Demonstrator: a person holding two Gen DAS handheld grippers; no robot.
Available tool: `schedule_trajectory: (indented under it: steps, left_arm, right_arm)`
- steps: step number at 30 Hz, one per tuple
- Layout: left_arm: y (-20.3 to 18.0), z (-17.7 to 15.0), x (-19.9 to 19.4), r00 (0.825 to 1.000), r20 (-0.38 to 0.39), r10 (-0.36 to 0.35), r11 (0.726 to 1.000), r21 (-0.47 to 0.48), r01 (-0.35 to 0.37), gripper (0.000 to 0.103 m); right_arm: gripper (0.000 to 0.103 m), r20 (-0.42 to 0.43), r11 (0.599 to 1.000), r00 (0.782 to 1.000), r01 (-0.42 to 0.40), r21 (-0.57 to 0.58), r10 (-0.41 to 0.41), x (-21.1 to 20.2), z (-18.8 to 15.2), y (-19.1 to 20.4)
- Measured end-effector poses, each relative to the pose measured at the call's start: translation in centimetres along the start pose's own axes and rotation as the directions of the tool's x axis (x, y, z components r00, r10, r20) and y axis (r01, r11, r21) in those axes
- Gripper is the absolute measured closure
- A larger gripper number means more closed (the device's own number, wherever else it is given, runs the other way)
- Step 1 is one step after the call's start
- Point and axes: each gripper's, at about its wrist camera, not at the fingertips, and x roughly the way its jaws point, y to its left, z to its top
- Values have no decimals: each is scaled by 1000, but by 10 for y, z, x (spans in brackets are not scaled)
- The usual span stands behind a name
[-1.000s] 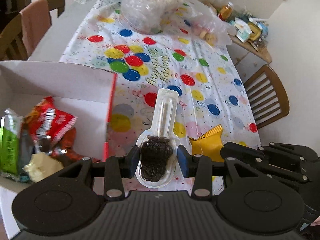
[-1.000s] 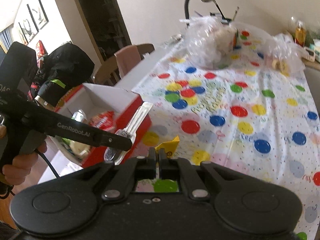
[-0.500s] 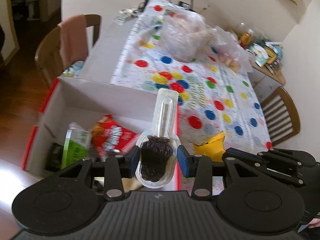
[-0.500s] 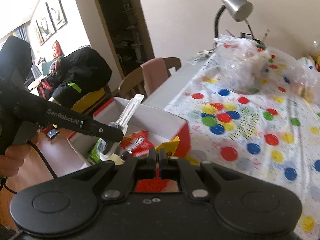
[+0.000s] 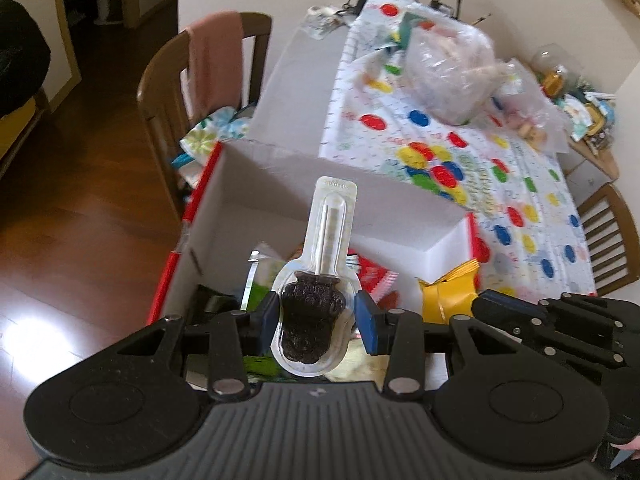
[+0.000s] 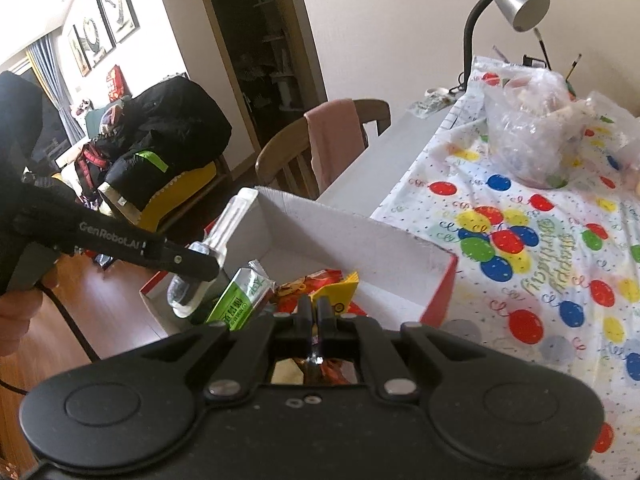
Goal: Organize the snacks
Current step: 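Carry the chocolate lolly and yellow candy over the white box, then open both grippers to release the lolly and candy into the box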
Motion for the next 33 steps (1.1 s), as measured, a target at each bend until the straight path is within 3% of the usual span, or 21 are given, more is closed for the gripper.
schedule_trajectory:
  steps: [14,27,33]
  left_arm:
    - [28,-3,43,992,-70,108,994,14,-107,63]
    - [26,-14,73,983,-128,135,990,45,-130,63]
    - [23,-20,80,980,-142,140,990,51,-134,62]
  right_arm:
    - [102,-74,999,997,32,10,-31,56,-10,10]
    - [101,-117,997,992,49,59,-41,68,-23,3]
    - [90,-131,994,990,62,86,-51,67,-25,-1]
